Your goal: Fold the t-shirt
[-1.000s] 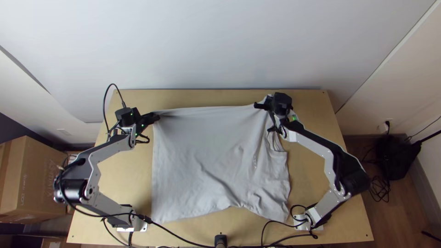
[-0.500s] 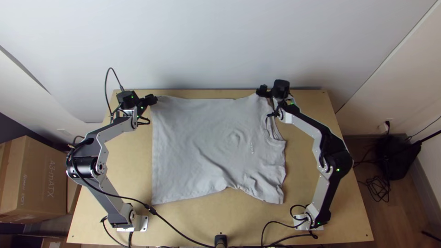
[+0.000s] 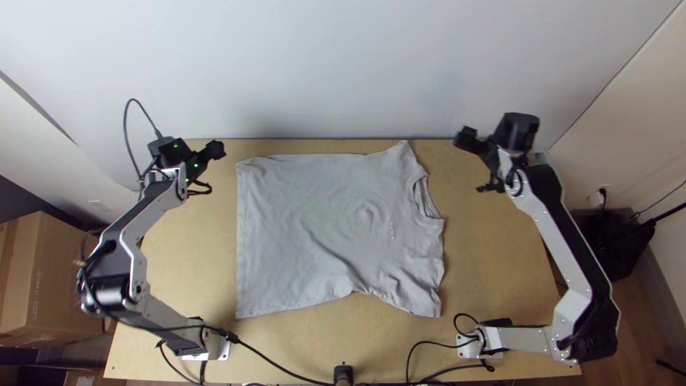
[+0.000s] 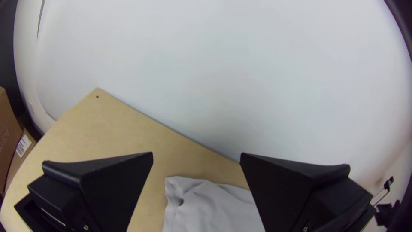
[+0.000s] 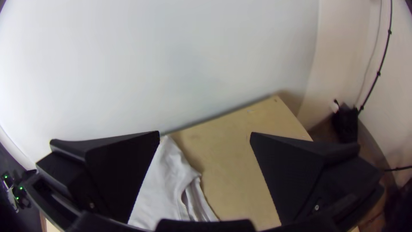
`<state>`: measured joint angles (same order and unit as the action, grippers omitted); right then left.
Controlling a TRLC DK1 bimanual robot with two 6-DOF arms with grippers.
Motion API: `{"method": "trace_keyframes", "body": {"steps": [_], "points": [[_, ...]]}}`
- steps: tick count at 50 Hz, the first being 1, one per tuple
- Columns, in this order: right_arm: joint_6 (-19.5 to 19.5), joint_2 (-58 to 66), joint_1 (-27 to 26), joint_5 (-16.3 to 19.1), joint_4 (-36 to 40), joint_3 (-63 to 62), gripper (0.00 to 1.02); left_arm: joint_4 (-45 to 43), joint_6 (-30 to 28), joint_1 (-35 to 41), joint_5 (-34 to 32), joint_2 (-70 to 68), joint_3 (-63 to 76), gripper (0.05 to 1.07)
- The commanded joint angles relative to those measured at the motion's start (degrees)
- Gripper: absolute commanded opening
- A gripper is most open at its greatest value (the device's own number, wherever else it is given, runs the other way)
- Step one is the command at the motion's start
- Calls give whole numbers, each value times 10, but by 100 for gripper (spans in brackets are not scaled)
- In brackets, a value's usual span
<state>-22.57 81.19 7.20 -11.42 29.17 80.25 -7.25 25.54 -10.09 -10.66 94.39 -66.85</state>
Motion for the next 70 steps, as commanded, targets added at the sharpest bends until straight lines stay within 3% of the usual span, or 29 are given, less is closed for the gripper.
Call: {"method": "trace_keyframes", "body": {"steps": [1, 7, 14, 21, 28, 35, 40, 50, 61, 65, 70], "points": [[-34, -23, -29, 28, 92, -23, 97, 21, 14, -13, -24, -81, 47, 103], [-34, -37, -44, 57, 207, -30, 97, 83, -14, -27, -54, -150, 61, 103], [-35, -48, -62, 93, 299, -55, 97, 204, -87, -32, -90, -212, 46, 103], [-38, -90, -59, 107, 311, -138, 97, 361, -190, -33, -111, -256, 26, 103], [-71, -136, -47, 135, 318, -188, 97, 498, -327, -33, -125, -305, 30, 102], [-123, -152, -50, 193, 337, -229, 97, 627, -497, -32, -128, -359, 65, 102], [-116, -145, -45, 217, 337, -263, 97, 681, -545, -23, -129, -381, 81, 101], [-82, -125, -12, 224, 337, -338, 92, 772, -579, 37, -132, -392, 82, 101], [-55, -78, 32, 228, 336, -385, 92, 780, -577, 69, -132, -388, 83, 101], [-52, -63, 40, 236, 329, -388, 82, 780, -576, 72, -132, -386, 82, 101], [-57, -46, 63, 241, 308, -392, 81, 784, -576, 74, -132, -386, 81, 101]]}}
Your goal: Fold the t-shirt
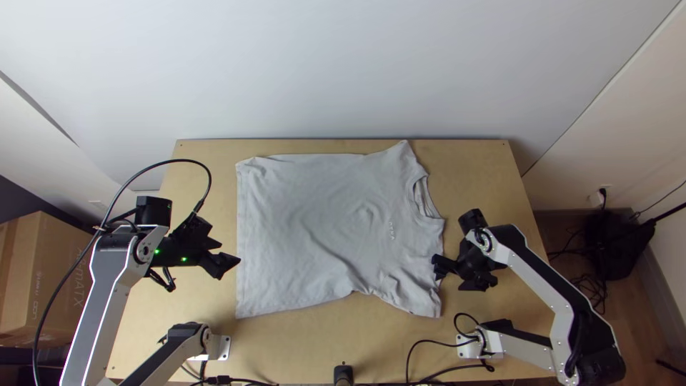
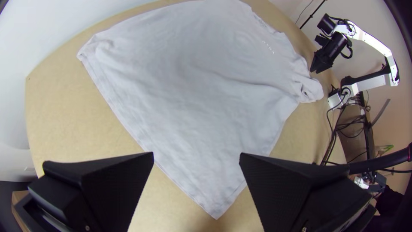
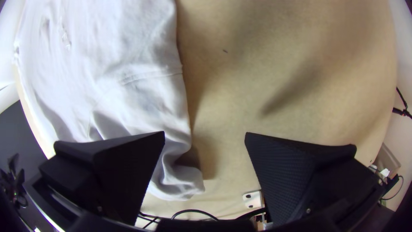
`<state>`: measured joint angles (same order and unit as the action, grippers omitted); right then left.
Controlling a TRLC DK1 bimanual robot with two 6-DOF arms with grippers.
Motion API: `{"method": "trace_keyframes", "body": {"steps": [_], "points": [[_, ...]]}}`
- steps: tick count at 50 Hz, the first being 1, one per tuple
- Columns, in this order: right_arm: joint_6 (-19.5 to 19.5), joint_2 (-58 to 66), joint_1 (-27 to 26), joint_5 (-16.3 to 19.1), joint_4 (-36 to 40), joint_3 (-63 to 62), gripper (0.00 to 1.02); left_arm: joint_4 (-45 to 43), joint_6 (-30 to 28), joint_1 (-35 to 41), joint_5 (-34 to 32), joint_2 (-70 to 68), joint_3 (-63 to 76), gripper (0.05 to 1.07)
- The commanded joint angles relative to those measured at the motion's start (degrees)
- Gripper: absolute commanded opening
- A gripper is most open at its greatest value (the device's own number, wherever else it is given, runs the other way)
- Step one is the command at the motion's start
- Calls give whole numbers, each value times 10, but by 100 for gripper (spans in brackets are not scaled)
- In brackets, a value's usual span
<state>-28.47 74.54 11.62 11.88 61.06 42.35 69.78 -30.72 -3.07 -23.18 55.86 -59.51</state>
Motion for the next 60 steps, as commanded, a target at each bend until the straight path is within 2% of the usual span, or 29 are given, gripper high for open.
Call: {"method": "trace_keyframes", "body": {"steps": [1, 10, 13, 19, 24, 32, 36, 45, 52, 60], "points": [[2, 24, 24, 10, -13, -13, 81, 19, -14, 3, -6, 0, 8, 101], [-9, 61, 66, 21, -48, -13, 81, 48, -31, 3, -6, -4, 11, 101], [-12, 76, 84, 21, -60, -12, 75, 60, -42, 3, -2, -6, 11, 101], [-30, 90, 106, 20, -110, -24, 48, 69, -75, 3, 12, -11, 22, 101], [-30, 90, 116, 0, -138, -26, 3, 69, -84, 3, 20, -8, 26, 101], [-32, 47, 116, -2, -131, -32, 3, 78, -97, 20, 36, 4, 29, 101], [-32, 27, 114, -3, -118, -30, 3, 106, -96, 62, 69, 3, 40, 101], [-33, -32, 113, -3, -86, -17, 3, 100, -87, 156, 147, -7, 106, 101], [-37, -69, 111, -4, -71, -2, 3, 77, -47, 241, 202, 7, 155, 101], [-39, -80, 111, -5, -56, 18, 3, 6, -37, 269, 214, 25, 203, 101]]}}
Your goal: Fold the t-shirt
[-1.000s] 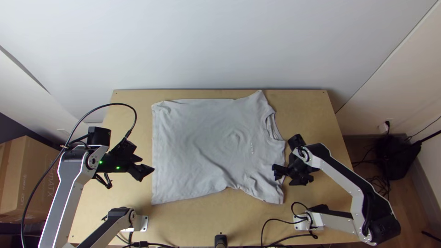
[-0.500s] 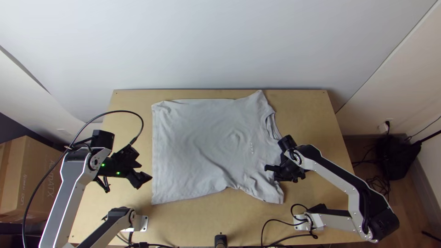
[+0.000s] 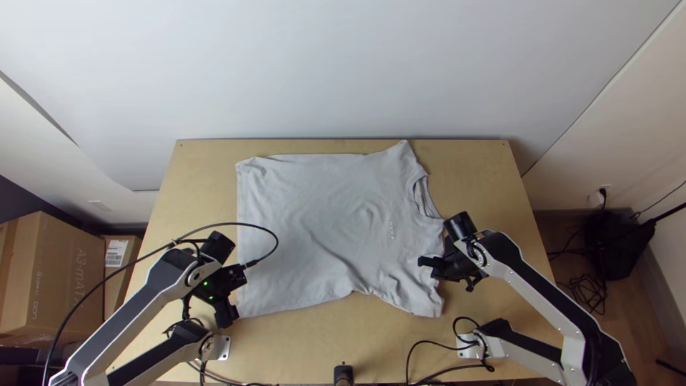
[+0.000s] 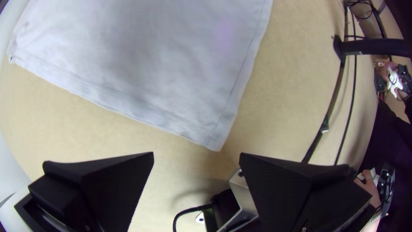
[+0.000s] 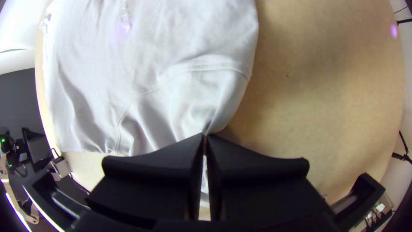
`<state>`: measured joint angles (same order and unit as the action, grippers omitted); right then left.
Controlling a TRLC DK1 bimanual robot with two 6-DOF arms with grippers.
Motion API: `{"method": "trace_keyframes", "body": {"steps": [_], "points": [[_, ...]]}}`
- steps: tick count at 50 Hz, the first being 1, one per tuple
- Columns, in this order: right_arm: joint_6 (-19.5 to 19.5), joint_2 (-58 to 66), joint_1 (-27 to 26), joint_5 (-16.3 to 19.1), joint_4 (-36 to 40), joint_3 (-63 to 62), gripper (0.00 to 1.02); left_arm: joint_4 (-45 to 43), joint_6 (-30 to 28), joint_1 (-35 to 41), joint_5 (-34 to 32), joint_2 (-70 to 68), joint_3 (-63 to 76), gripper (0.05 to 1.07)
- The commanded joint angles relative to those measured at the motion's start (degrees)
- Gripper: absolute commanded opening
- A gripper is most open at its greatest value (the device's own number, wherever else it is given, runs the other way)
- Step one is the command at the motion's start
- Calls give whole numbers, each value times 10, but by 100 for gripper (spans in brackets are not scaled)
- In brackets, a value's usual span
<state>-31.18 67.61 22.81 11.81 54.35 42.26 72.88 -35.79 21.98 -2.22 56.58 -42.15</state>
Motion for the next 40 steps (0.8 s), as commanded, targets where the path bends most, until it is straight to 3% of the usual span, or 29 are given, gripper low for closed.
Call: {"method": "trace_keyframes", "body": {"steps": [1, 6, 28, 33, 38, 40], "points": [[-13, -12, 0, -3, 11, 19, 3, -28, 14, 22, 5, 21, 32, 101], [-20, -12, 1, -4, 11, 22, 3, -65, 28, 39, 5, 28, 57, 95], [-24, -20, 0, -5, 26, 50, 3, -118, 73, 91, 5, 72, 105, 93], [-24, -28, 0, -6, 33, 58, 3, -133, 78, 90, 5, 78, 113, 75], [-24, -41, -7, -7, 40, 65, 3, -159, 83, 90, 5, 58, 118, 19], [-26, -51, -16, -7, 40, 66, 3, -178, 85, 90, 5, 37, 123, 8]]}}
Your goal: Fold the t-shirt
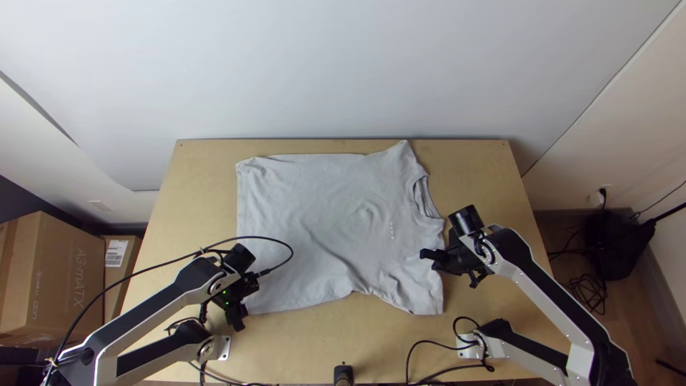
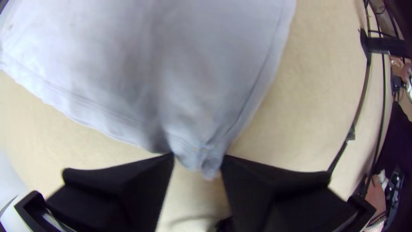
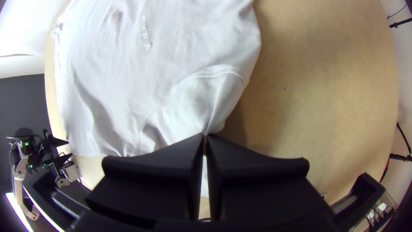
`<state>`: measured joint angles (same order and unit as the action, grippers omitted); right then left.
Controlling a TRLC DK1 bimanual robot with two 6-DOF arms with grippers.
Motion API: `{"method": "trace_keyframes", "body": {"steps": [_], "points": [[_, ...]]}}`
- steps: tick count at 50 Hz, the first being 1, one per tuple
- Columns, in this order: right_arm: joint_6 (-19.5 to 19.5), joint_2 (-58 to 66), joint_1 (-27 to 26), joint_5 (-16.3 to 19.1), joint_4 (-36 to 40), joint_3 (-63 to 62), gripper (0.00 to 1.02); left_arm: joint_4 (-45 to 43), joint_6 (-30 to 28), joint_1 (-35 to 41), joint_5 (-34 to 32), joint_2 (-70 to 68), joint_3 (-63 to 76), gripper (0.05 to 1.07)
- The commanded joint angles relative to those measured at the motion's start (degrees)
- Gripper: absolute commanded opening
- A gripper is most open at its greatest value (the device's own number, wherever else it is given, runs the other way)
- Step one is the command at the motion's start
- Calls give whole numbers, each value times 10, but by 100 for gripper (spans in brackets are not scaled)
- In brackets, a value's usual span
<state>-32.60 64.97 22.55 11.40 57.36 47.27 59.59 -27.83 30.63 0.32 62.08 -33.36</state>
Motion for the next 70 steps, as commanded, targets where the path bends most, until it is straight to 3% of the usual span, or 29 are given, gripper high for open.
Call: {"method": "trace_keyframes", "body": {"steps": [1, 9, 17, 23, 28, 31, 39, 49, 59, 70], "points": [[-12, -28, -16, -2, 10, 15, 3, -46, 5, 2, -21, -24, 35, 8], [-6, -58, -53, -22, 10, 2, 3, -46, 8, -44, -31, -64, 19, 8], [47, -97, -101, -84, -31, -43, 3, -41, 1, -161, -117, -116, -3, 8], [80, -114, -133, -85, -40, -56, 3, -51, 9, -265, -203, -124, -25, 8], [80, -135, -140, -85, -56, -56, 3, -77, 89, -297, -236, -130, -55, 8], [81, -159, -140, -85, -73, -55, 3, -84, 149, -297, -239, -137, -84, 8], [111, -198, -168, -85, -212, -71, 2, -166, 308, -332, -237, -145, -130, 8], [136, -127, -182, -85, -277, -3, 2, -280, 429, -361, -219, -177, -172, 8], [140, -38, -187, -84, -290, 103, 2, -327, 464, -364, -168, -144, -249, 8], [172, 45, -181, -84, -321, 250, 2, -397, 467, -391, -146, -92, -299, 8]]}}
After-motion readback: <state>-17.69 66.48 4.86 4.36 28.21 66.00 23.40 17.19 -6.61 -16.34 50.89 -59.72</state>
